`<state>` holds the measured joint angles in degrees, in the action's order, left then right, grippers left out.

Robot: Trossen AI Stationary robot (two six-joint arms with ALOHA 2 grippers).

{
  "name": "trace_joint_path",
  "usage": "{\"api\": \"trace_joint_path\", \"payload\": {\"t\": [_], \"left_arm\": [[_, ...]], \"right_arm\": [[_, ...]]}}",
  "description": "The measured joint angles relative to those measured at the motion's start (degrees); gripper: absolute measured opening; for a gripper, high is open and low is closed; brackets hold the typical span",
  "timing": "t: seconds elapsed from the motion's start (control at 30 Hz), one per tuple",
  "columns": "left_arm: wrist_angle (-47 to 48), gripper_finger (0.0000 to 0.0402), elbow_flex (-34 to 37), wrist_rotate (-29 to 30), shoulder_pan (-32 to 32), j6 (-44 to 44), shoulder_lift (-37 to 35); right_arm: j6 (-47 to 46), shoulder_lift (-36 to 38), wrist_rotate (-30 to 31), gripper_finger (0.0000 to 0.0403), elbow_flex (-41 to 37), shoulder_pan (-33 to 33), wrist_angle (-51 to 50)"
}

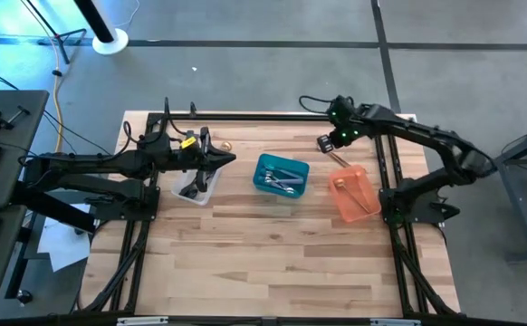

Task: Sort silverware by color (type)
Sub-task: Put the gold spoon into the orange bin

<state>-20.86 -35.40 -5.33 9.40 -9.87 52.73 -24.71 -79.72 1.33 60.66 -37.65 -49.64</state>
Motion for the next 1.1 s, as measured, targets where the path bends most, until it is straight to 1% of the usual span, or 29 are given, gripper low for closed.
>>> {"api": "trace_joint_path", "payload": {"t": [0.2, 0.3, 0.4, 0.57, 0.63, 0.7, 0.83, 1.1], "left_arm": [[-0.02, 0.0, 0.0, -0.06, 0.01, 0.0, 0.0], [-0.01, 0.0, 0.0, -0.07, 0.01, 0.0, 0.0], [0.02, 0.0, 0.0, -0.06, 0.01, 0.0, 0.0], [0.02, 0.0, 0.0, -0.06, 0.01, 0.0, 0.0], [0.0, 0.0, 0.0, -0.06, 0.01, 0.0, 0.0], [0.0, 0.0, 0.0, -0.03, 0.01, 0.0, 0.0], [0.01, 0.0, 0.0, 0.07, 0.01, 0.0, 0.0], [0.02, 0.0, 0.0, 0.15, 0.0, -0.44, 0.0]], "right_arm": [[6.17, -10.33, -1.84, 0.0001, 0.0, -2.2, 0.06], [7.17, -14.06, -1.82, 0.0012, 0.0, -2.92, 0.39], [7.73, -16.26, -1.84, 0.0043, 0.0, -3.35, 1.12], [6.54, -19.42, -1.09, 0.0116, 0.0, -4.07, 3.69], [6.09, -20.43, -0.27, 0.0137, 0.0, -4.35, 4.87], [5.37, -21.05, -0.39, 0.0149, -0.02, -4.52, 6.29], [3.96, -22.11, -0.93, 0.0155, -0.02, -4.74, 8.56], [2.48, -22.71, -1.32, 0.0142, -0.02, -4.4, 8.59]]}}
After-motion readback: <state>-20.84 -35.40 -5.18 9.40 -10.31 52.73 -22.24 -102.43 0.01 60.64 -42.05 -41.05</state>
